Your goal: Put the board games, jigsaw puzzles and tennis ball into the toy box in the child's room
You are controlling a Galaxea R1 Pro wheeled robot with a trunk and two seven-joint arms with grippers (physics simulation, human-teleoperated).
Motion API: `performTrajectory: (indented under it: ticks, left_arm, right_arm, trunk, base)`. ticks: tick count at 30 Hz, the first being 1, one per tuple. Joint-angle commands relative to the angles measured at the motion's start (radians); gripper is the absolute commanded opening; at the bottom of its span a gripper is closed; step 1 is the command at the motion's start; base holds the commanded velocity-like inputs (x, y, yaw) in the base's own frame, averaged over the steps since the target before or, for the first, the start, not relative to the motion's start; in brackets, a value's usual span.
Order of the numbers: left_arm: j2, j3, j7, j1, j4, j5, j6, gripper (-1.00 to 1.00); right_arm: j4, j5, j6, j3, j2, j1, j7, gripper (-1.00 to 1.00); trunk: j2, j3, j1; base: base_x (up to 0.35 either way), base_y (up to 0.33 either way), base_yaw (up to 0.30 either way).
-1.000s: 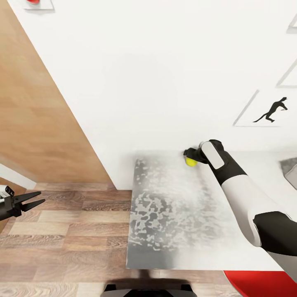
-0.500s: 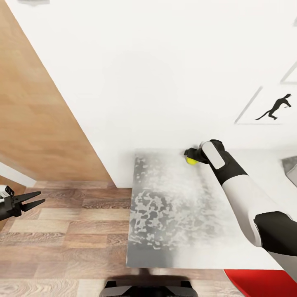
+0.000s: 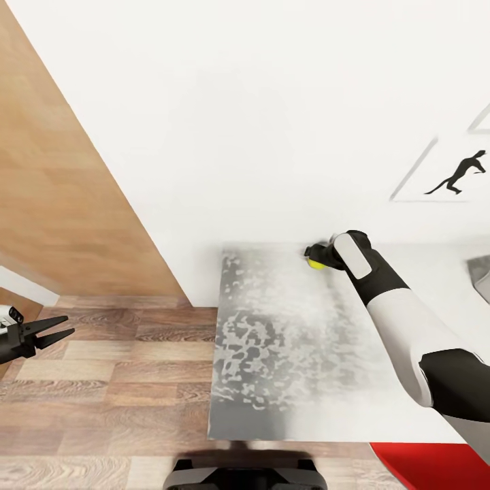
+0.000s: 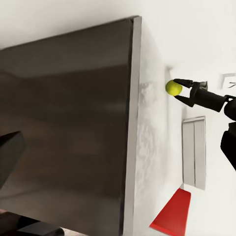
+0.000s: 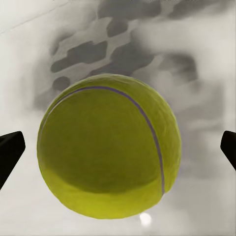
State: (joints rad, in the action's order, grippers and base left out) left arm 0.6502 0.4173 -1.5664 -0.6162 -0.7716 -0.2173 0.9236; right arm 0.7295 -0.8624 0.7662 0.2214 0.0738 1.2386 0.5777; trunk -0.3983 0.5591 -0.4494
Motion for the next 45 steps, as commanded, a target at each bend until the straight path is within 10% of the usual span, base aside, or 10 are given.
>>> performTrajectory:
  ticks: [1, 7, 8, 45]
  left_arm:
    - [0.000, 0.000, -0.004, 0.000, 0.000, 0.001, 0.011, 1.00]
    - [0.001, 0.000, -0.004, 0.000, 0.000, 0.001, 0.011, 1.00]
    - [0.001, 0.000, -0.004, 0.000, 0.000, 0.001, 0.011, 1.00]
    - [0.002, 0.000, -0.004, 0.000, 0.000, 0.001, 0.009, 1.00]
  right_arm:
    - [0.001, -0.010, 0.001, 0.006, 0.001, 0.001, 0.010, 1.00]
    - [0.002, -0.009, 0.001, 0.006, -0.005, 0.001, 0.010, 1.00]
    - [0.002, -0.008, 0.001, 0.007, -0.007, 0.001, 0.011, -1.00]
    - [0.018, -0.012, 0.002, 0.004, -0.001, 0.001, 0.008, -1.00]
  trunk:
    - [-0.002, 0.001, -0.001]
    - [-0.002, 0.002, -0.001]
    - [-0.002, 0.002, -0.001]
    - [-0.002, -0.022, -0.001]
  base:
    - [0.000, 0.000, 0.000]
    - [0.000, 0.000, 0.000]
    - [0.000, 0.000, 0.000]
    - [-0.132, 0.000, 0.000]
